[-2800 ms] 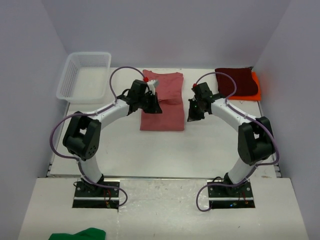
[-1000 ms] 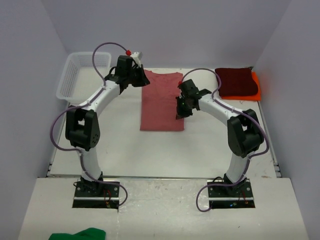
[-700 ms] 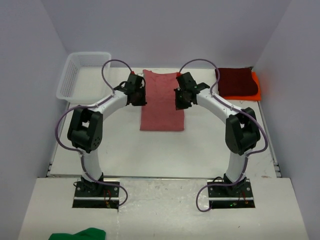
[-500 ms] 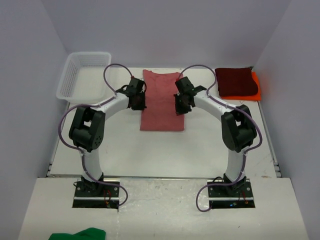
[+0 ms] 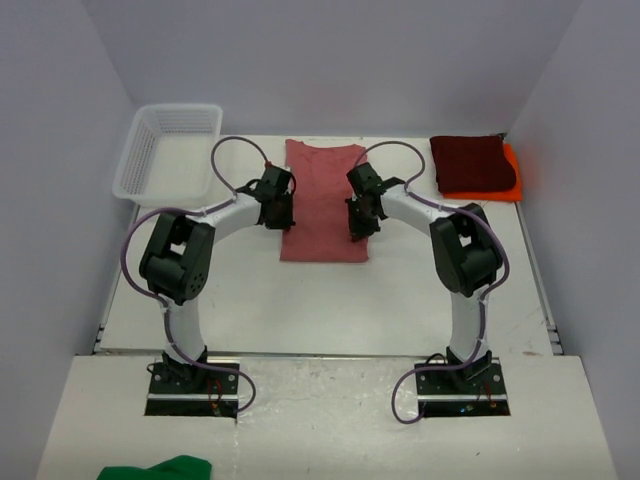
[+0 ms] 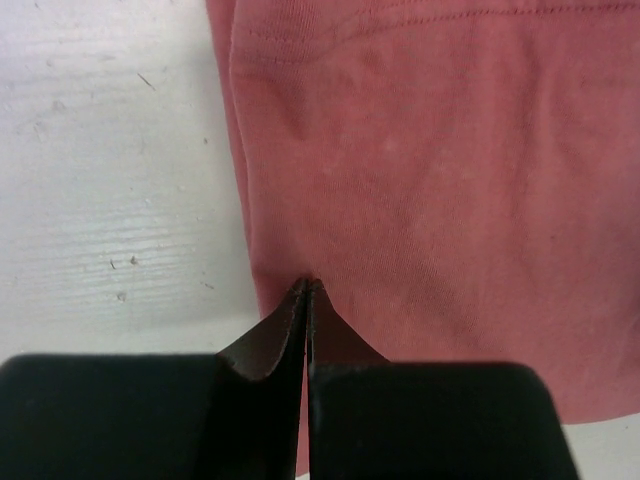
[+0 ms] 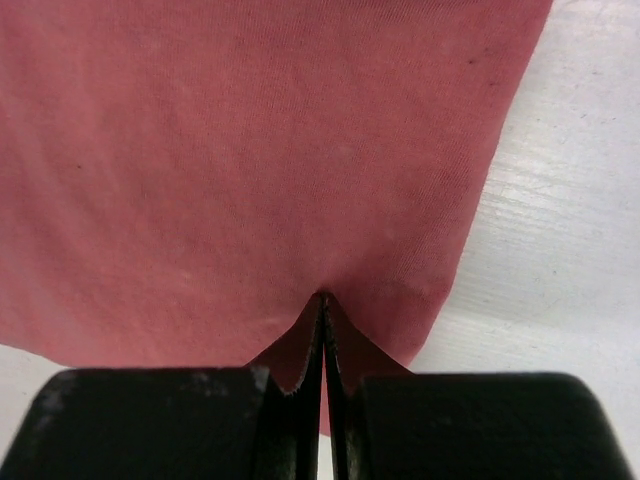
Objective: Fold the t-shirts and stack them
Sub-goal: Fold the folded rectangular tshirt in 1/3 of the way, then grab one side of the 2/3 rectangular tshirt with both arms, then fold the long partially folded tshirt into a neat square
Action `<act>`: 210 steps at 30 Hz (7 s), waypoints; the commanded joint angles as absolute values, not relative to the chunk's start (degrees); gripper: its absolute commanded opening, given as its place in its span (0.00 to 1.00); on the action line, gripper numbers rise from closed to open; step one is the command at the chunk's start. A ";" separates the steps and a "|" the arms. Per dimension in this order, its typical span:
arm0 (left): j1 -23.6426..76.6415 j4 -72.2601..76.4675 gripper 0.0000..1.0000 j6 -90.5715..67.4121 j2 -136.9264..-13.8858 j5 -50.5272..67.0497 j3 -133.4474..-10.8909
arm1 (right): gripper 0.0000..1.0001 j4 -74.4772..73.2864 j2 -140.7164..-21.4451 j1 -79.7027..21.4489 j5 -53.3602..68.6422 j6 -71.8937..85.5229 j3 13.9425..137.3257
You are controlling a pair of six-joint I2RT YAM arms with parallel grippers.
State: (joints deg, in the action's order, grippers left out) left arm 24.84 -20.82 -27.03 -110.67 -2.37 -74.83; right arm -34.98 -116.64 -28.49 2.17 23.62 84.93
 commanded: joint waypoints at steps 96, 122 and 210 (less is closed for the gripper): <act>43.16 -33.31 0.15 -41.84 -57.74 -0.26 -40.17 | 0.65 -22.15 -39.45 -54.32 -2.02 65.30 16.53; 43.33 -41.22 0.22 -46.76 -58.54 -3.16 -38.32 | 0.40 -8.35 -48.07 -54.40 -0.35 67.50 9.84; 43.51 -37.72 0.00 -44.22 -48.56 5.90 -41.82 | 0.00 -45.18 -53.34 -66.82 -23.47 60.32 47.80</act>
State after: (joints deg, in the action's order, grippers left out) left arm 43.48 -39.97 -47.27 -42.70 11.09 -35.42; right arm -42.11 -51.33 -70.85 -18.11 64.66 42.22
